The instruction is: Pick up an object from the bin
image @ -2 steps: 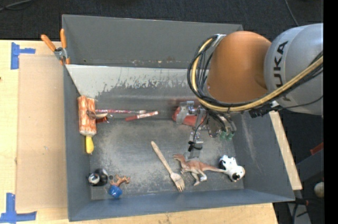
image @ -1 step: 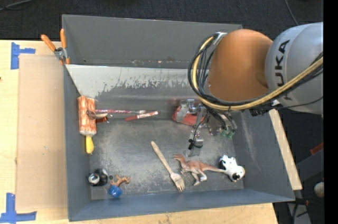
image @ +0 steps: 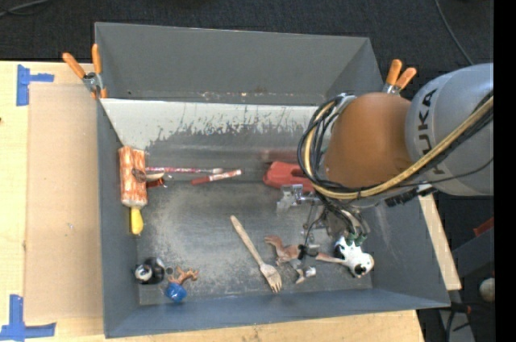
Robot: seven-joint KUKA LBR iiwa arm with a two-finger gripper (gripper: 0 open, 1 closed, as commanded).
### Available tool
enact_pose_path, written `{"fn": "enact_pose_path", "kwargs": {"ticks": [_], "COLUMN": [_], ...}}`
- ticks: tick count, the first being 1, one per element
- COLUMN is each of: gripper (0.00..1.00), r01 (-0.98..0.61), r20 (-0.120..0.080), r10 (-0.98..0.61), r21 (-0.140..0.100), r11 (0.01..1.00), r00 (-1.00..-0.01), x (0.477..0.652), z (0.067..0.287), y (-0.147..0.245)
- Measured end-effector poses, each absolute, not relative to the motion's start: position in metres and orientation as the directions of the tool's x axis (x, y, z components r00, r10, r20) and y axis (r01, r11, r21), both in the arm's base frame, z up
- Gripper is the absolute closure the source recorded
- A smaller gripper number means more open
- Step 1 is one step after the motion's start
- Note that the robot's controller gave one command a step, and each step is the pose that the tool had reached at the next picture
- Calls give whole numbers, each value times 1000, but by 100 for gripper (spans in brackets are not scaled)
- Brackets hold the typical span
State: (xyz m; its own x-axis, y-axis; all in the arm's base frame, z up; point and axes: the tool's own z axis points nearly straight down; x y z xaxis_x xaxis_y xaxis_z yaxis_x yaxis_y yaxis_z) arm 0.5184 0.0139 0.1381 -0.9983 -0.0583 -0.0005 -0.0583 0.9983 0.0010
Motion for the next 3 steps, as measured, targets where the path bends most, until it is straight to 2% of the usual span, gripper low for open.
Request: {"fn": "enact_pose_path", "kwargs": {"ticks": [1,2,3], "gripper": [0,100,0], "r01": [-80,-239,-237], "r20": [-2,-1,-13], "r10": [-80,-239,-237], "r21": [2,2,0], "r11": [997,971,972], "r00": [-997,-971,-971], "x": [473,482,486], "z": [119,71,72], "y": [-1,10,10]}}
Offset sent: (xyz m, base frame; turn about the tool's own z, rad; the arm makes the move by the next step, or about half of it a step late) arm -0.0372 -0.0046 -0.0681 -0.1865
